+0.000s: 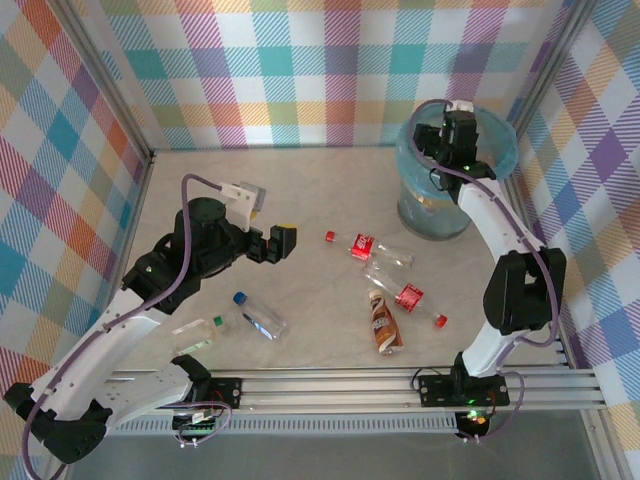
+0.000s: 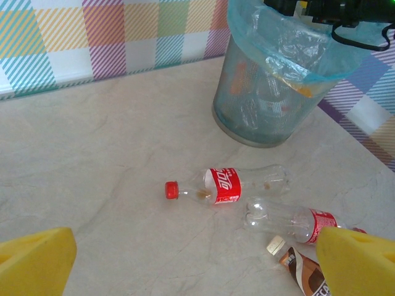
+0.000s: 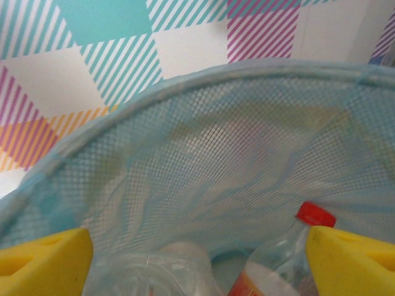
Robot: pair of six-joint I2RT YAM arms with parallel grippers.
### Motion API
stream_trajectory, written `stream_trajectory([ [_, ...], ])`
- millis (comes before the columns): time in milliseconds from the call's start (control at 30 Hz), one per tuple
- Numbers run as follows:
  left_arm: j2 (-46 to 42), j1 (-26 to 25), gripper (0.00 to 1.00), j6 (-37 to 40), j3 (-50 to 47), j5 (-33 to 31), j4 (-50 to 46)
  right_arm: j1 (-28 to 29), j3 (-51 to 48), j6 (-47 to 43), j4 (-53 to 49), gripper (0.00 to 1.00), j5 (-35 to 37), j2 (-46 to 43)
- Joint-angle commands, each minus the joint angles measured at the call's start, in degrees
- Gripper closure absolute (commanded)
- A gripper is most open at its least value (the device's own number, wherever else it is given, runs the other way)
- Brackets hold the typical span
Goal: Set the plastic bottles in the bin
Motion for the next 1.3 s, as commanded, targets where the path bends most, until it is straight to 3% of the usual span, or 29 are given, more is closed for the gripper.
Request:
stream_trajectory([
  [0,0.1,0.1,0.01,-0.4,-0.7,0.1,2.1,0.6,0.3,5.2,-2.8,0.13,-4.4,-4.7],
  [300,1.0,0.2,0.01,-0.7,-1.0,0.0,2.6,1.1,0.9,4.5,-4.9,0.28,-6.3,-4.8],
  [467,1.8,0.5,0.01,-4.0,0.7,-6.5,-3.5,2.7,2.8,5.3,-7.5,0.3,-8.7,-5.6],
  [600,1.4,1.0,0.01,-10.4,2.3,-11.8,-11.2,5.8,4.4,2.8,-10.0,0.26,-7.0,-8.8],
  [767,1.5,1.3,0.02,-22.4,3.9,-13.9,-24.0,11.2,3.0,-0.2,-11.2,0.26,-4.3,-15.0],
  [933,0.1,1.3,0.05,-35.4,-0.4,-6.1,-33.0,17.6,-1.8,-2.1,-10.4,0.25,-1.9,-21.7],
  [1133,-9.7,1.3,0.05,-51.4,-17.0,2.5,-28.9,22.5,-8.6,-1.3,-9.6,0.25,-4.2,-25.9],
  [1267,-14.5,1.2,0.06,-58.0,-25.1,4.3,-25.9,23.0,-13.6,-0.1,-9.0,0.24,-6.0,-27.9],
])
